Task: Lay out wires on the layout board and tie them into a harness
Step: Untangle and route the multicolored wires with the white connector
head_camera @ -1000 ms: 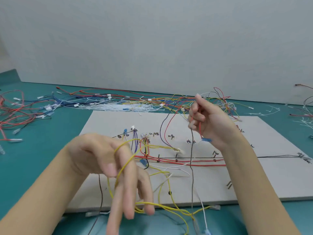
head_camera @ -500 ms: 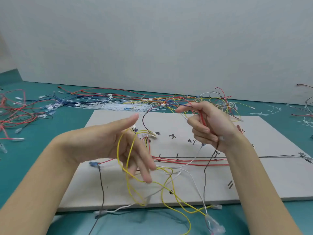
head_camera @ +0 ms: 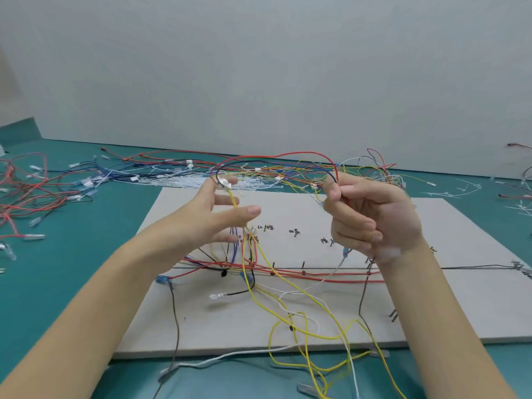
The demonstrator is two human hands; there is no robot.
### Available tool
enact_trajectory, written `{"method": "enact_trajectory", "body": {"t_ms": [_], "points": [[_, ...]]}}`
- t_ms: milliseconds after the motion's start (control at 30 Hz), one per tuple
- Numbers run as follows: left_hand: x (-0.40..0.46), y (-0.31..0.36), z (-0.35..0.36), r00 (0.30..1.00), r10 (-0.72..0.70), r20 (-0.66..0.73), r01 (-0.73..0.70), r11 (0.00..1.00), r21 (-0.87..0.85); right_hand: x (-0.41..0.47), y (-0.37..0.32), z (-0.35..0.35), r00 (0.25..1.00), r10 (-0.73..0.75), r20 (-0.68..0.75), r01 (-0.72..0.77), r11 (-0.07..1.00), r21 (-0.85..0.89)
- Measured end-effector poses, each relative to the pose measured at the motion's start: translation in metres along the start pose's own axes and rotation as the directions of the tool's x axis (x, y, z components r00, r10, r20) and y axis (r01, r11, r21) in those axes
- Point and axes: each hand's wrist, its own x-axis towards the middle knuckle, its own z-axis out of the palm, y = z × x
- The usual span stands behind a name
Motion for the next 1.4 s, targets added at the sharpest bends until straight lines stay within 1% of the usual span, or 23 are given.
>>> {"method": "enact_trajectory", "body": {"t_ms": [100,167,267,333,367,433,500,567,633,667,733,833,900,933,1000,1100,1167,1267,1333,1400], "points": [[-0.002,0.006,-0.001,0.996,0.045,0.081,-0.021,0.961,-0.276,-0.004,-0.001,-0.002,0.999,-0.004,-0.048,-0.002,0.993,-0.122],[-0.002,0.009,-0.004,0.99,0.092,0.103,-0.042,0.913,-0.406,-0.008,-0.003,-0.003,0.997,-0.005,-0.072,-0.006,0.988,-0.153],[-0.003,0.012,-0.012,0.985,0.143,0.097,-0.078,0.869,-0.489,-0.013,-0.009,-0.002,0.98,-0.034,-0.198,-0.007,0.979,-0.203],[-0.003,0.012,-0.015,0.984,0.15,0.102,-0.075,0.849,-0.524,-0.016,-0.014,-0.004,0.943,-0.063,-0.328,-0.019,0.971,-0.239],[-0.004,0.013,-0.016,0.985,0.142,0.098,-0.066,0.837,-0.544,-0.018,-0.015,-0.006,0.912,-0.069,-0.405,-0.05,0.96,-0.276],[-0.004,0.013,-0.018,0.989,0.12,0.089,-0.047,0.813,-0.58,-0.02,-0.016,-0.012,0.827,-0.064,-0.559,-0.199,0.896,-0.396],[-0.004,0.015,-0.017,0.99,0.102,0.095,-0.027,0.805,-0.593,-0.02,-0.014,-0.018,0.731,-0.067,-0.679,-0.412,0.75,-0.518],[-0.004,0.015,-0.016,0.987,0.082,0.137,0.009,0.827,-0.562,-0.019,-0.01,-0.024,0.648,-0.081,-0.758,-0.572,0.605,-0.554],[-0.004,0.015,-0.013,0.981,0.059,0.187,0.042,0.866,-0.498,-0.018,-0.008,-0.026,0.599,-0.092,-0.796,-0.637,0.548,-0.542],[-0.004,0.013,-0.012,0.979,0.053,0.194,0.043,0.888,-0.458,-0.017,-0.007,-0.026,0.594,-0.106,-0.798,-0.638,0.541,-0.547],[-0.004,0.011,-0.008,0.98,0.053,0.193,0.024,0.927,-0.374,-0.013,-0.005,-0.023,0.625,-0.17,-0.762,-0.598,0.522,-0.608],[-0.003,0.009,-0.006,0.975,0.085,0.207,-0.024,0.96,-0.28,-0.005,0.001,-0.017,0.697,-0.284,-0.658,-0.491,0.48,-0.727],[-0.004,0.009,-0.007,0.972,0.104,0.212,-0.051,0.969,-0.242,0.0,0.006,-0.011,0.745,-0.284,-0.603,-0.441,0.469,-0.765],[-0.004,0.008,-0.008,0.971,0.111,0.21,-0.059,0.97,-0.236,0.002,0.009,-0.007,0.778,-0.244,-0.579,-0.425,0.475,-0.771],[-0.003,0.007,-0.008,0.972,0.116,0.203,-0.065,0.968,-0.243,0.007,0.017,0.0,0.838,-0.114,-0.534,-0.409,0.517,-0.752],[-0.001,0.007,-0.009,0.975,0.095,0.202,-0.039,0.964,-0.264,0.015,0.029,0.01,0.89,0.04,-0.454,-0.399,0.55,-0.733],[0.0,0.007,-0.011,0.977,0.069,0.2,-0.007,0.955,-0.296,0.017,0.03,0.013,0.903,0.076,-0.424,-0.385,0.581,-0.717],[-0.003,0.011,-0.021,0.975,0.0,0.221,0.099,0.893,-0.439,0.012,0.023,0.014,0.913,0.115,-0.392,-0.372,0.63,-0.682],[-0.005,0.015,-0.029,0.965,-0.021,0.261,0.157,0.845,-0.512,0.005,0.017,0.012,0.912,0.193,-0.361,-0.399,0.621,-0.675],[-0.008,0.017,-0.036,0.968,-0.054,0.245,0.173,0.851,-0.497,-0.002,0.012,0.01,0.897,0.295,-0.329,-0.441,0.619,-0.649]]}}
